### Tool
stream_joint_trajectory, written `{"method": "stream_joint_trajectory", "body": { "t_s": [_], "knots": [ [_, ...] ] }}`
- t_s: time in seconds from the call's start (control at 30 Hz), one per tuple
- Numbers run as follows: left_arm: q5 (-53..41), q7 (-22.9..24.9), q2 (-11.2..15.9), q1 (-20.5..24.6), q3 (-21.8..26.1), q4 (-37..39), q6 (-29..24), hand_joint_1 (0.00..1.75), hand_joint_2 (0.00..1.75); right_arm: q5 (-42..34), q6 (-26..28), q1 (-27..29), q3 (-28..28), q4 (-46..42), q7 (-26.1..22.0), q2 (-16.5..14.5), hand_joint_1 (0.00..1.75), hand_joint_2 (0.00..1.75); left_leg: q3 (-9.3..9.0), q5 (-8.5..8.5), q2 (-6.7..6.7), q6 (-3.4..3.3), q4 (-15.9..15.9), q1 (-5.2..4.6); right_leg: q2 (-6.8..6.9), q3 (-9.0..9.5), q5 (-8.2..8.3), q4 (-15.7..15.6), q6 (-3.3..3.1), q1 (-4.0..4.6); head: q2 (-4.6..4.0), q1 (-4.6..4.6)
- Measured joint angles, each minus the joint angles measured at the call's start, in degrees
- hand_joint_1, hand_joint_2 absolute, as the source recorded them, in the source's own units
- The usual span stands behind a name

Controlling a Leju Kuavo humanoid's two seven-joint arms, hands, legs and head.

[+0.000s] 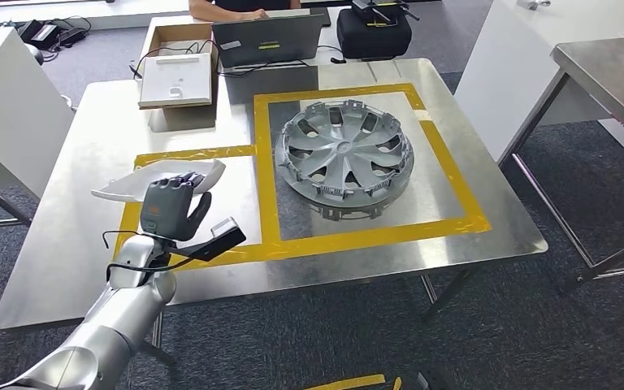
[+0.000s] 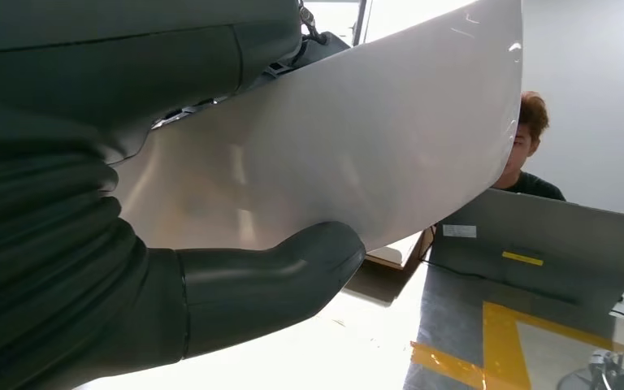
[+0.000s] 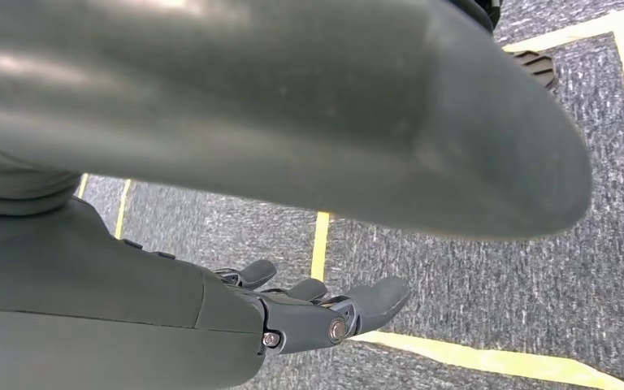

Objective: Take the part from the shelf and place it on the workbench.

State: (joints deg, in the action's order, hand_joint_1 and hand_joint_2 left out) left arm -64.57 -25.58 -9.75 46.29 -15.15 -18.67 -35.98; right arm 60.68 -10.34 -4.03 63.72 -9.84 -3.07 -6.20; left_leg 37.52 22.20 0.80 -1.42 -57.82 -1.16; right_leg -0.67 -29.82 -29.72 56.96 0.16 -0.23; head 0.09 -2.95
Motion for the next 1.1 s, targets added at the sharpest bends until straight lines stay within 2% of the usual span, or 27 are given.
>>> {"method": "stream_joint_trajectory", "body": {
  "t_s": [0.07,0.1,0.23,0.63,0.87,1.1],
  "knots": [
    [-0.43,-0.21,-0.5,-0.05,-0.61,0.07,-0.07,0.0,1.75,-0.03,0.0,-0.01,-0.05,0.0,-0.02,0.04,0.0,0.0,0.0,0.0,0.01,0.0,0.0,0.0,0.02,0.01,0.0,0.0,0.0,0.01,0.0,0.0],
    [-0.64,-0.13,-0.82,-0.06,-0.94,0.1,-0.15,0.0,1.75,-0.09,0.0,-0.02,-0.05,0.0,0.0,0.05,0.0,0.0,0.0,0.0,0.02,0.0,0.0,0.0,0.02,0.01,-0.01,0.0,0.0,0.02,0.0,0.0],
    [-0.9,0.94,-1.99,-0.06,-1.98,0.14,-0.23,0.0,0.0,-0.31,0.0,-0.04,-0.05,0.0,0.66,0.06,0.0,0.0,0.0,0.0,0.02,0.0,0.0,-0.02,0.05,0.08,-0.01,0.0,0.01,0.05,0.0,0.0],
    [-1.52,3.16,-2.26,0.33,-3.46,0.19,0.32,0.0,0.0,-0.11,-0.14,-0.02,-0.05,0.0,0.75,0.06,0.0,0.0,-0.11,0.0,0.02,0.0,0.0,-0.02,0.07,0.13,-0.02,0.0,0.01,0.06,0.0,0.0],
    [-4.21,5.76,-1.17,4.58,-6.76,-0.66,-0.23,0.0,0.0,0.37,-0.84,-0.02,-0.05,0.0,0.37,0.03,0.0,0.0,-0.17,0.0,0.04,0.0,0.0,-0.01,0.13,0.22,-0.02,0.01,0.02,0.08,0.0,0.0],
    [-3.84,5.85,0.28,11.81,-7.43,-2.97,-1.16,0.0,0.0,0.37,-0.68,-0.01,-0.05,0.0,0.98,-0.11,0.0,0.0,-0.23,0.0,0.05,0.01,0.0,-0.01,0.15,0.31,-0.02,0.02,0.02,0.09,0.0,0.0]
  ]
}}
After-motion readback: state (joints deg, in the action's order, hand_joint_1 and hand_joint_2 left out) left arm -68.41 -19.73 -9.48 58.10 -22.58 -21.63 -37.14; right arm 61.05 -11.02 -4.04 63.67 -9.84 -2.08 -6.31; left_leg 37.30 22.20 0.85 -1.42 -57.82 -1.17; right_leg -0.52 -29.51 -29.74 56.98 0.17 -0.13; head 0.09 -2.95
